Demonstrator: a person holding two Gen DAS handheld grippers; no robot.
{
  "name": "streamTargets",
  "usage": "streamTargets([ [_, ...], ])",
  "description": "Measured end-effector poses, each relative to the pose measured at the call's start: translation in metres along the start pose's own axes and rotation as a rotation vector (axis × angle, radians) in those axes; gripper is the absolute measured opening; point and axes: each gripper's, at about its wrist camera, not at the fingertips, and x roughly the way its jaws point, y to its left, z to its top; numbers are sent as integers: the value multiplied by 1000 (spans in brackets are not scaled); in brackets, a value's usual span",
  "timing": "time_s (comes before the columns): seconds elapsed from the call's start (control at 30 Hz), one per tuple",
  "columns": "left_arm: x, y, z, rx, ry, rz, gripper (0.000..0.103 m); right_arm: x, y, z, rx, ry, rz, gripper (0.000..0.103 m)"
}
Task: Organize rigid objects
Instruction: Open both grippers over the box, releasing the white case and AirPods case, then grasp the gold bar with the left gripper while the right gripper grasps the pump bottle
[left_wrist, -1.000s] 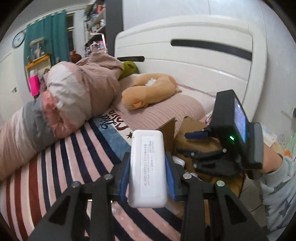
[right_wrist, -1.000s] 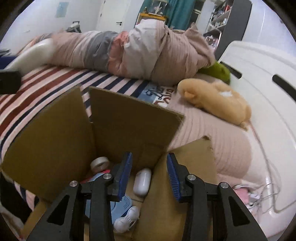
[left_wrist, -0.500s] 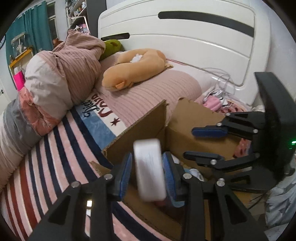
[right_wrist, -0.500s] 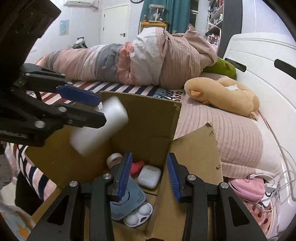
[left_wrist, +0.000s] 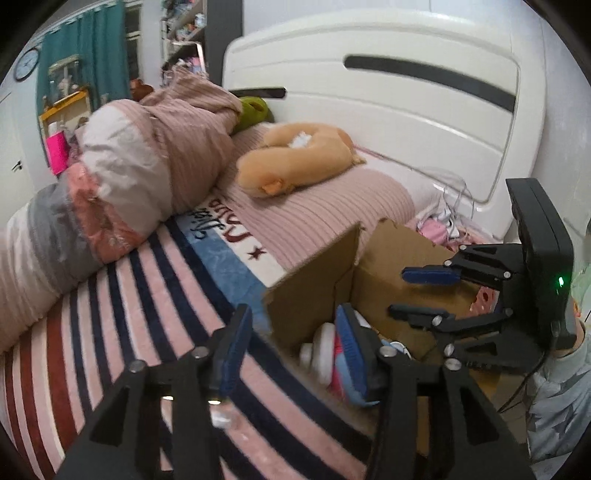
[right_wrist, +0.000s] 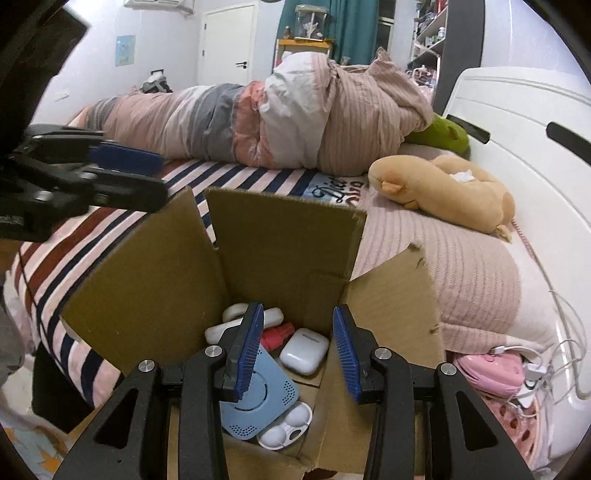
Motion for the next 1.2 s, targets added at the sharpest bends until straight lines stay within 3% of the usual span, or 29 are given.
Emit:
streamTargets([
  [0.13,-29,31,-18,-43,-34,45,50,-19,15,16,28,-40,49,35],
  [0.33,-55,84,-60,-125,-41,114,55,-33,90,43,-34,-110,214,35],
  [0.47,-60,117,-94,-169,-22,161,60,-15,139,50,-59,-75,324,35],
  [0.63,-49,149,-139,-241,16,166,61,35,188,40,-56,16,363,35],
  [0.7,-40,158,-155,-268,38,158,61,59,194,34,-32,64,354,35],
  [0.87,-15,169,-180,-320,77,120,61,125,187,15,22,123,213,35],
  [0.97,1,172,-186,-334,99,98,61,152,175,10,69,150,197,35],
  [1.2,36,181,-180,-354,126,72,61,172,167,10,81,145,314,35],
])
